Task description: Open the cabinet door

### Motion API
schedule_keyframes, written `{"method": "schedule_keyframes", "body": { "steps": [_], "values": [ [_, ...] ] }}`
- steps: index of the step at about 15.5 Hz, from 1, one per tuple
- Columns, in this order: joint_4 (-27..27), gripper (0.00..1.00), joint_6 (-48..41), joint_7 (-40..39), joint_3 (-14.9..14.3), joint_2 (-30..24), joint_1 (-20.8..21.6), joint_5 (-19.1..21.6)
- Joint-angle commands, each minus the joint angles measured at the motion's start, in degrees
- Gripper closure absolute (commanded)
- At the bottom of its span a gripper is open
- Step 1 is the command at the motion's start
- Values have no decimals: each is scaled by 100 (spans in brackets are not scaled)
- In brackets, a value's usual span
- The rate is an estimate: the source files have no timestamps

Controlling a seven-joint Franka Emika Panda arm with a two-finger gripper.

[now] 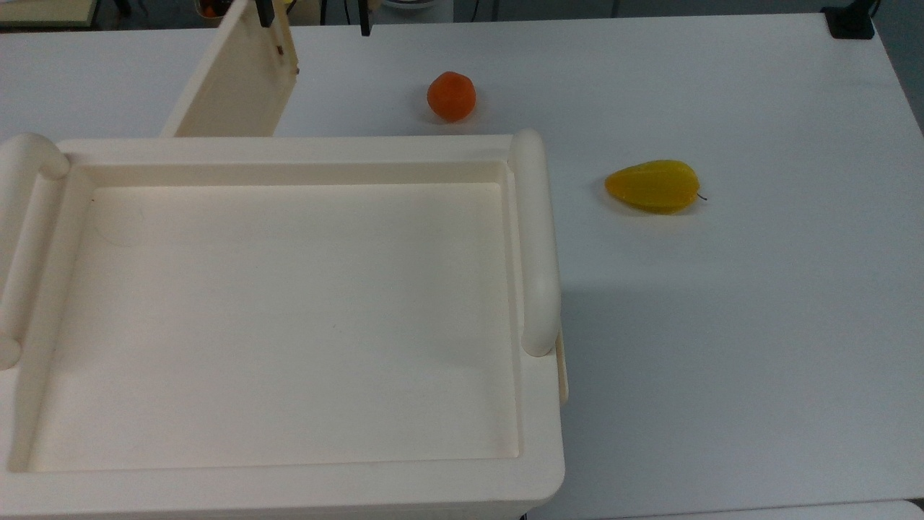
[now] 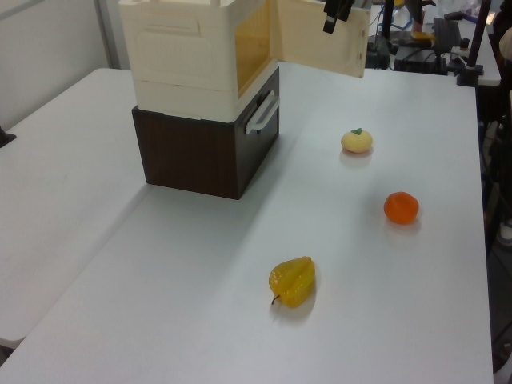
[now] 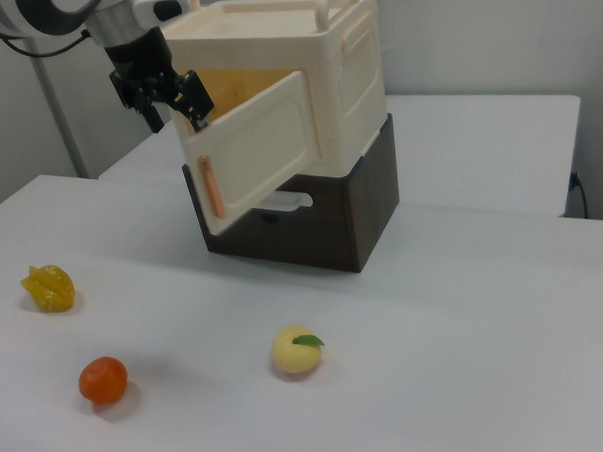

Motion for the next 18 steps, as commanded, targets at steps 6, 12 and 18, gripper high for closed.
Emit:
{"method": "schedule_keyframes", "body": {
  "steps": [6,12,18],
  "values": [
    [-355,0,-631,-3,29,-120,111,-4],
    [-1031,0,-605,-12,38,-199,251,-390],
    [-1050,0,-561,-12,38,-164,278,-390]
  ]
}}
